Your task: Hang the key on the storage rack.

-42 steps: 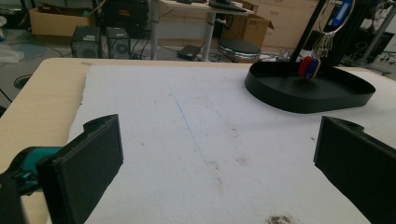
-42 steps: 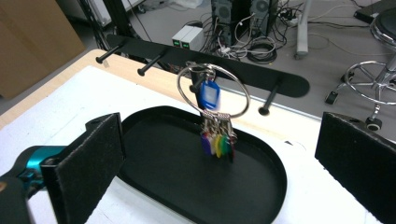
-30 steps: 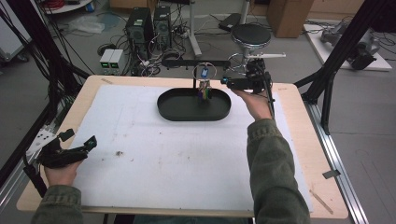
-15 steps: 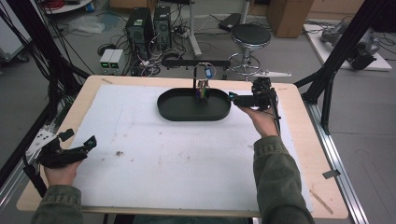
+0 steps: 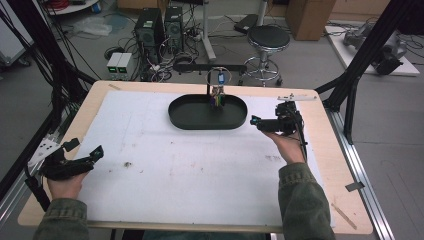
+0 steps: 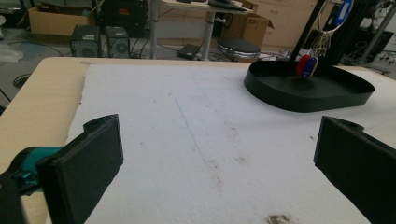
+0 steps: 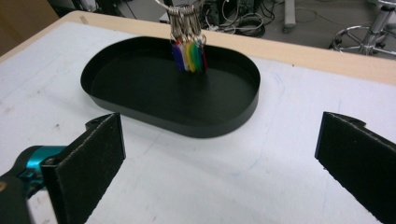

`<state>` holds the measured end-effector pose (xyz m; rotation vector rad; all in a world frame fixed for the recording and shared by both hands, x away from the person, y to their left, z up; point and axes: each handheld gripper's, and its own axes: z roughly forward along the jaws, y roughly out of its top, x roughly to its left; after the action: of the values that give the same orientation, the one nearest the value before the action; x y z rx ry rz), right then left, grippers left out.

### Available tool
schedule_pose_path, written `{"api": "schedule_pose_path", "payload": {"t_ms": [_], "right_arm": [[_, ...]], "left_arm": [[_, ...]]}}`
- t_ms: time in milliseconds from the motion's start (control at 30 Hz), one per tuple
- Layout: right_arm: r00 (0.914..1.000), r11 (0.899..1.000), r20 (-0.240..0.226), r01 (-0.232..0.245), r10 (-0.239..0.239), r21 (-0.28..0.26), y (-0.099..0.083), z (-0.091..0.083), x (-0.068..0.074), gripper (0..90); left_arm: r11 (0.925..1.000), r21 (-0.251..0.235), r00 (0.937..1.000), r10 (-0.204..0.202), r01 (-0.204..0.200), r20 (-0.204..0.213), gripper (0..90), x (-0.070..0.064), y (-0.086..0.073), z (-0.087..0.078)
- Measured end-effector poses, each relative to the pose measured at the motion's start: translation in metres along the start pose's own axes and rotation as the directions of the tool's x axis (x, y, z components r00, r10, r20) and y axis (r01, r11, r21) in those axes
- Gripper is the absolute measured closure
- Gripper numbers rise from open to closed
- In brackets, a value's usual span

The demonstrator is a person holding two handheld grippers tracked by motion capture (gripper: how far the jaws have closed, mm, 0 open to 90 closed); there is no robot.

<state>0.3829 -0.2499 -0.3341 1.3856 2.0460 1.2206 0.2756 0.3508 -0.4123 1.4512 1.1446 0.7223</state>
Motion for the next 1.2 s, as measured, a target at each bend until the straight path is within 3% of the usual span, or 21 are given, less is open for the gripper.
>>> {"api": "schedule_pose_path", "payload": {"t_ms": [200,433,633,900,1033,1200], "right_arm": [[0.9999,1.0,0.015,0.007,-0.007,0.017,-0.019,-0.004,-0.001,0.6],[0.9992,0.999,0.025,-0.031,0.031,0.021,-0.043,-0.01,-0.007,0.6],[0.9978,1.0,0.064,-0.018,0.018,0.01,-0.058,-0.019,-0.005,0.6],[0.9923,0.999,0.117,-0.043,0.042,0.006,-0.077,-0.028,-0.012,0.6],[0.9896,0.998,0.129,-0.061,0.063,-0.016,-0.087,-0.032,-0.017,0.6],[0.9816,0.991,0.155,-0.097,0.111,-0.096,-0.103,-0.041,-0.024,0.6]], "left_arm": [[1.0,0.001,1.0,0.004,-0.004,-0.003,1.8,-0.001,0.0,0.0],[1.0,0.003,1.0,0.005,-0.005,-0.006,1.8,-0.001,0.0,0.0],[1.0,0.008,1.0,0.005,-0.005,-0.002,1.8,-0.001,-0.001,0.001],[0.9999,0.01,0.9999,0.012,-0.012,0.006,1.8,-0.003,-0.001,0.002],[0.9999,0.013,0.9999,0.01,-0.01,0.005,1.8,-0.003,-0.001,0.002],[0.9998,0.016,1.0,0.007,-0.007,0.006,1.8,-0.003,-0.002,0.003]]}}
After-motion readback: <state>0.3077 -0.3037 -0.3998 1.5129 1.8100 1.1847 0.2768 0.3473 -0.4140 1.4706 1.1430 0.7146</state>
